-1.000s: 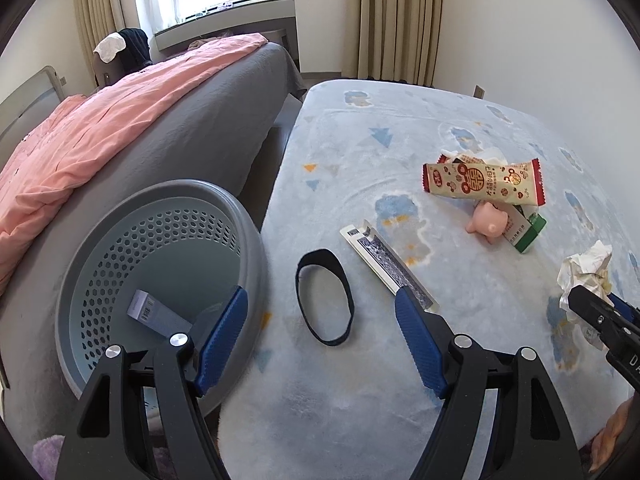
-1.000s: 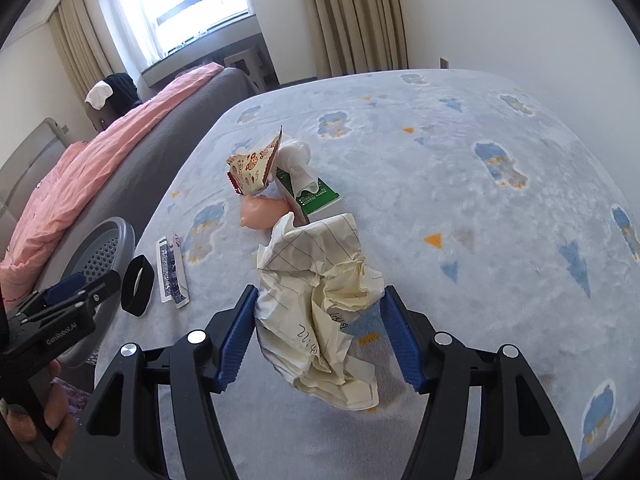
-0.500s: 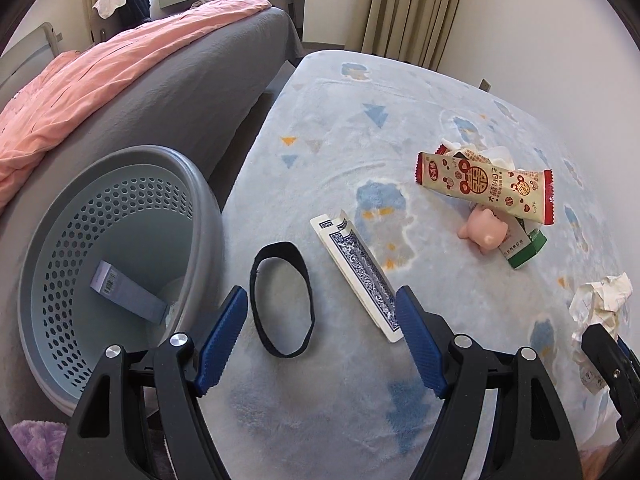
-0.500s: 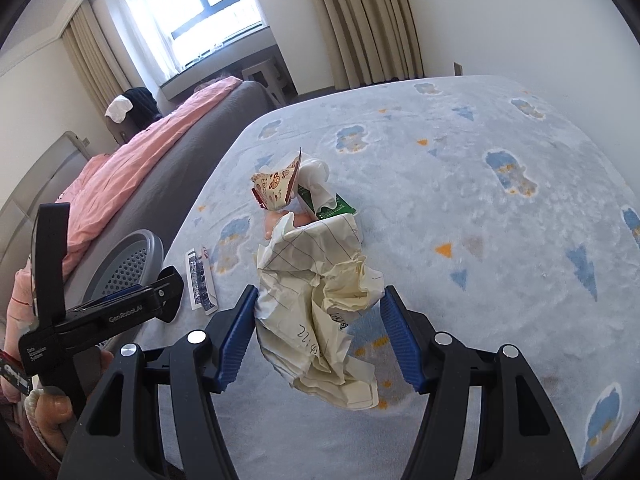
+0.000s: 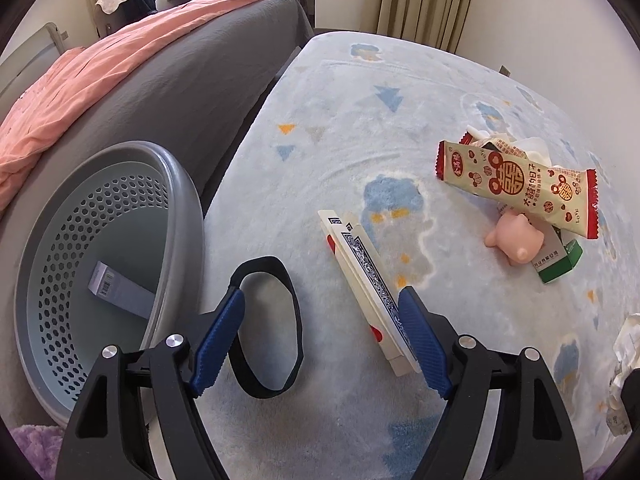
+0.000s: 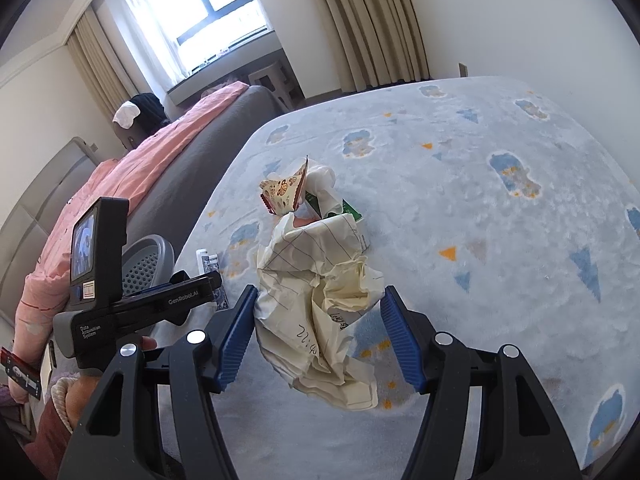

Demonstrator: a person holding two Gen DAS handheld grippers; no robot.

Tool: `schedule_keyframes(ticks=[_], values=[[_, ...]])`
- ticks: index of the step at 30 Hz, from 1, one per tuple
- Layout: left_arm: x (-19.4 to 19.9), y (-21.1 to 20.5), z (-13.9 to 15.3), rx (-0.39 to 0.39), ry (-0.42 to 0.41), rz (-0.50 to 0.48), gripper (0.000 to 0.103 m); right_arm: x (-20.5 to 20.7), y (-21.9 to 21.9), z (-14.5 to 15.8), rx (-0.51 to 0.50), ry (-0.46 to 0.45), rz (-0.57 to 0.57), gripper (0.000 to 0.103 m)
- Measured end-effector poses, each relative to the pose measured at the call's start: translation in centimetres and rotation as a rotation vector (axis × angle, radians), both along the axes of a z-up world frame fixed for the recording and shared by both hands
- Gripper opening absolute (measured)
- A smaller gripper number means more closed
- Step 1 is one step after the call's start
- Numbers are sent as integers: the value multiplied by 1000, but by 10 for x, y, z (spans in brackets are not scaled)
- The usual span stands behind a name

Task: Collect trash
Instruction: 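Grasp the blue playing-card box with the left tool while the right tool holds the paper, then carry both items over the wastebasket and open both tools to drop them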

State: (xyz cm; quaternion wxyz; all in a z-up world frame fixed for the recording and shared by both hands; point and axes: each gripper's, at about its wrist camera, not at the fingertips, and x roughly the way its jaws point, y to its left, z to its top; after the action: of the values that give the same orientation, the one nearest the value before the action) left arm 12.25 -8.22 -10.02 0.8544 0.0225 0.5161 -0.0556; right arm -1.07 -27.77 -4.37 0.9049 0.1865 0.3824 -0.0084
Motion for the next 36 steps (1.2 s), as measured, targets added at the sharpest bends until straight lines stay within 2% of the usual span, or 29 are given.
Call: schedule_keyframes(ticks=[3, 4, 7, 8, 9, 10, 13, 17, 23, 30, 36], values=[[-2, 3, -2, -36, 0, -3, 73, 0, 0, 0, -1, -1, -1, 61], [-3, 4, -2, -51, 1, -7, 66, -1, 0, 0, -1, -2, -1, 61], [-7, 6, -3, -87, 17, -25, 36, -1, 0, 0, 0, -5, 1, 61], [-8, 6, -3, -81, 12, -28, 34, -1, 1, 0, 1, -5, 2, 61], [-10, 7, -2, -97, 11, -36, 22, -1, 1, 0, 1, -6, 3, 61], [-11, 8, -3, -118, 18, -45, 16, -1, 2, 0, 0, -6, 4, 61], [-15, 8, 0, -127, 15, -64, 12, -1, 3, 0, -1, -5, 5, 61], [-24, 6, 6, -122, -7, -91, 12, 1, 4, -1, -5, -4, 10, 61], [-38, 13, 28, -106, -77, -110, 12, 5, 15, 0, -25, -6, 31, 61], [-51, 48, 58, -95, -159, -82, 12, 14, 42, 13, -30, -29, 85, 61], [-53, 96, 77, -48, -231, -14, 12, 29, 83, 29, -64, -57, 158, 61]])
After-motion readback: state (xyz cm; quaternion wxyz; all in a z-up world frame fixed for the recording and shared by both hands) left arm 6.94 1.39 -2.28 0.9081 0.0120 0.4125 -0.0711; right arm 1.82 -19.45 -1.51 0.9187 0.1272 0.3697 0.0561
